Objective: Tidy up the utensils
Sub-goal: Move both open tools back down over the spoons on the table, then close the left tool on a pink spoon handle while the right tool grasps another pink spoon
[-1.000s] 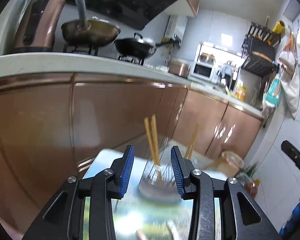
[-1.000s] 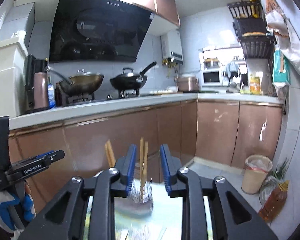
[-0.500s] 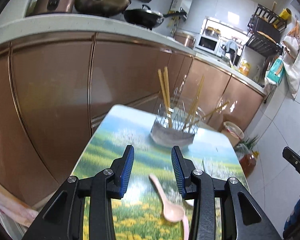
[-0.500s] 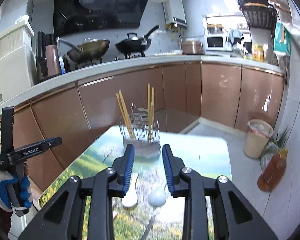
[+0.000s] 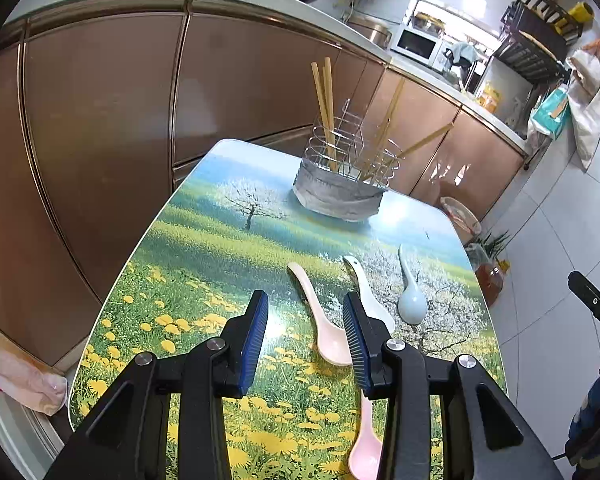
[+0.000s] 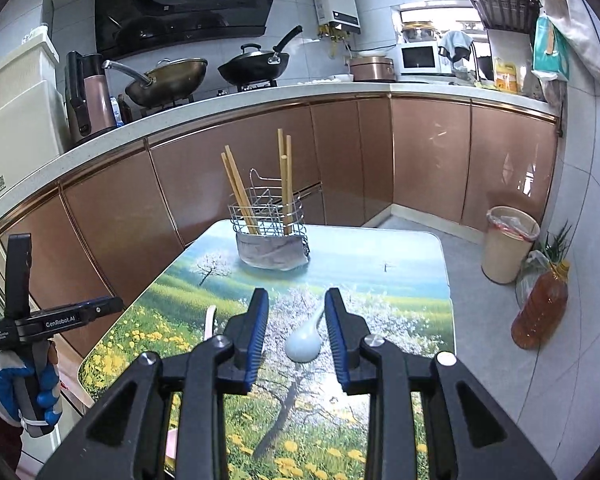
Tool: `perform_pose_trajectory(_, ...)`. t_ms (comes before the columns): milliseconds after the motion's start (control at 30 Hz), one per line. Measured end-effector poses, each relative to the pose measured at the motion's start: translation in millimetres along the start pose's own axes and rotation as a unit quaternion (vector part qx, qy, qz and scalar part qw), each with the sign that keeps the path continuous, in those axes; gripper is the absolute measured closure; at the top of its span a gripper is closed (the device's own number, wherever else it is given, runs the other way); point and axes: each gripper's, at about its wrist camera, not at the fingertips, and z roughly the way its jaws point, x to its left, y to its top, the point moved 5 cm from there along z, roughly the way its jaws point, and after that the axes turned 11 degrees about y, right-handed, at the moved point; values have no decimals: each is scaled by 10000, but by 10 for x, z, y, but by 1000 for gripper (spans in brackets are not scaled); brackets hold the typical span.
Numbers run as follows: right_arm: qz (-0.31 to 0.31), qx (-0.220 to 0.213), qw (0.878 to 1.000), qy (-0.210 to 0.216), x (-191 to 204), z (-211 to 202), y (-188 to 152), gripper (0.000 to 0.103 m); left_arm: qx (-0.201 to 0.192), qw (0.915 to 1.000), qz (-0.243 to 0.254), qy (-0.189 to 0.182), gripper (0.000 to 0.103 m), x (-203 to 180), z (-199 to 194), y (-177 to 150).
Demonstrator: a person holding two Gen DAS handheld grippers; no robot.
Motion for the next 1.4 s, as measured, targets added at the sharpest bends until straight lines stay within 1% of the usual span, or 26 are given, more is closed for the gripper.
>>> perform_pose_trajectory(133, 116, 85, 9999, -14, -101, 59, -27, 75, 161, 9999, 58, -3, 65, -55, 94, 24)
perform_pose_trajectory(233, 181, 284, 9994, -14, -179, 201, -75, 75, 427, 9991, 68, -53, 65, -101, 262, 5)
perform_pose_trajectory(400, 421, 760, 9962, 99, -342, 605, -170, 75, 1001, 9950, 19, -26, 65, -164, 728, -57)
perform_pose_trajectory(467, 532, 1011, 9934, 123, -432, 826, -219, 75, 1189, 9929, 33, -12, 64, -186, 910, -58)
perform_pose_trajectory(533, 622, 1168, 9911, 150, -507, 1007, -259, 75, 1320, 9912, 55, 50, 63, -199, 1074, -52)
perform_pose_trajectory(600, 675, 1298, 9890, 193, -555, 1182, -291, 75, 1363, 9906, 42, 50, 63, -202, 1163, -42)
perform_pose_trajectory(667, 707, 1352, 9880, 240, -561, 1270, -326, 75, 1396, 9902, 39, 12, 63, -194, 1204, -44)
perform_pose_trajectory(800, 693, 1432, 9868, 288, -569, 1377, -386, 75, 1390, 9903, 70, 17, 63, -136, 1146, -105)
perform_pose_trajectory(900, 715, 1459, 9863, 292, -612, 1400, -430, 75, 1389, 9901, 172, 38, 63, -101, 1002, -253)
perform_pose_trajectory(1067, 789, 1486, 9853, 301, -686, 1363, -511, 75, 1482, 9882, 348, -141, 63, -176, 756, -514)
perform_pose_trajectory(1233, 896, 1383, 9858, 316, -727, 1180, -603, 75, 1576, 9847, 661, -331, 63, -386, 562, -752)
perform_pose_trajectory(1400, 1004, 1188, 9875, 250, -764, 856, -675, 75, 1628, 9819, 912, -334, 63, -577, 503, -914)
